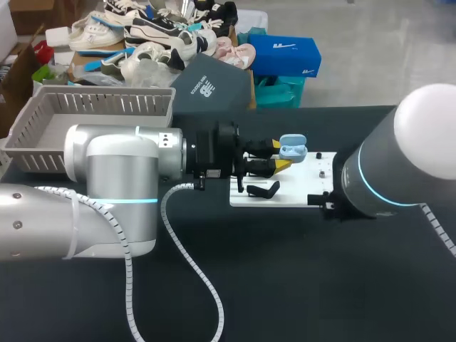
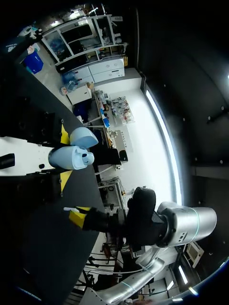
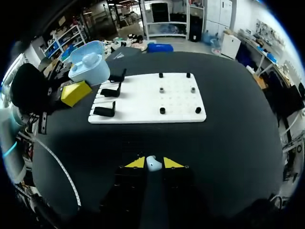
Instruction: Pick up each earbud case from the left stands, insert the matching earbuds, close the lid, and place the case in the box.
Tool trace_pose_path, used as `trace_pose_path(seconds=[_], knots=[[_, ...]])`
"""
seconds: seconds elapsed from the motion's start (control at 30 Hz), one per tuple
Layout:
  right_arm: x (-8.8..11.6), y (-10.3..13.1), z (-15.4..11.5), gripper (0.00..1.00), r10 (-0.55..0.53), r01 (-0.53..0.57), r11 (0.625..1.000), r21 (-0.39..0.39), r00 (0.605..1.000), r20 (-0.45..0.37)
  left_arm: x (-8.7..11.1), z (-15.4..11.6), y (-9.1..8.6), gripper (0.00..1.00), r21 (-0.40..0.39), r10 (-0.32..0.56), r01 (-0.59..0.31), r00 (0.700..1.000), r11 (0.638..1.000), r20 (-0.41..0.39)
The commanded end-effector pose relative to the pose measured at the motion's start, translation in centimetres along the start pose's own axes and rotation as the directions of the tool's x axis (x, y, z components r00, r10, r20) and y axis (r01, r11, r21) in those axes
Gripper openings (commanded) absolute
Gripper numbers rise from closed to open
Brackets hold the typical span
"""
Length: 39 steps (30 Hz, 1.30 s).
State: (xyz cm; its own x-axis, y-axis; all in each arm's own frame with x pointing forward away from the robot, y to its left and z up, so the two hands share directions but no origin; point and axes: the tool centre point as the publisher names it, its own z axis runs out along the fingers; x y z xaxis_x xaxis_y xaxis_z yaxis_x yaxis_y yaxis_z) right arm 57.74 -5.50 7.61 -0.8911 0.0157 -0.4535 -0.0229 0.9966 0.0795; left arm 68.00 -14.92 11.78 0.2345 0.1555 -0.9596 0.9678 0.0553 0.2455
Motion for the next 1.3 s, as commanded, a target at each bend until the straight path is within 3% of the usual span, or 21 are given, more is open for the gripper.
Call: trace_pose_path(seconds=[0.03, 0.33, 0.63, 1.0, 1.3], knots=[[0.4, 0.4, -3.9, 0.0, -0.079, 0.079, 0.997, 0.008, 0.996, -0.029, 0.1, 0.0, 0.0, 0.0, -0.002, 0.001, -0.001, 1.0, 1.0, 0.003], [-0.1, 3.0, -7.0, 0.0, -0.302, 0.303, 0.953, -0.015, 0.953, 0.025, 0.1, 0.0, 0.0, 0.0, -0.002, 0.001, -0.001, 1.0, 1.0, 0.003], [-3.4, 5.4, -7.5, 0.0, -0.424, 0.426, 0.904, -0.041, 0.905, 0.047, 0.1, 0.0, 0.0, 0.0, -0.002, 0.001, -0.001, 1.0, 1.0, 0.003], [-7.6, 7.5, -7.2, 0.0, -0.504, 0.509, 0.859, -0.057, 0.859, 0.084, 0.1, 0.0, 0.0, 0.0, -0.002, 0.001, -0.001, 1.0, 1.0, 0.003], [-9.3, 8.5, -6.3, 0.0, -0.526, 0.533, 0.844, -0.062, 0.844, 0.099, 0.1, 0.0, 0.0, 0.0, -0.002, 0.001, -0.001, 1.0, 1.0, 0.003]])
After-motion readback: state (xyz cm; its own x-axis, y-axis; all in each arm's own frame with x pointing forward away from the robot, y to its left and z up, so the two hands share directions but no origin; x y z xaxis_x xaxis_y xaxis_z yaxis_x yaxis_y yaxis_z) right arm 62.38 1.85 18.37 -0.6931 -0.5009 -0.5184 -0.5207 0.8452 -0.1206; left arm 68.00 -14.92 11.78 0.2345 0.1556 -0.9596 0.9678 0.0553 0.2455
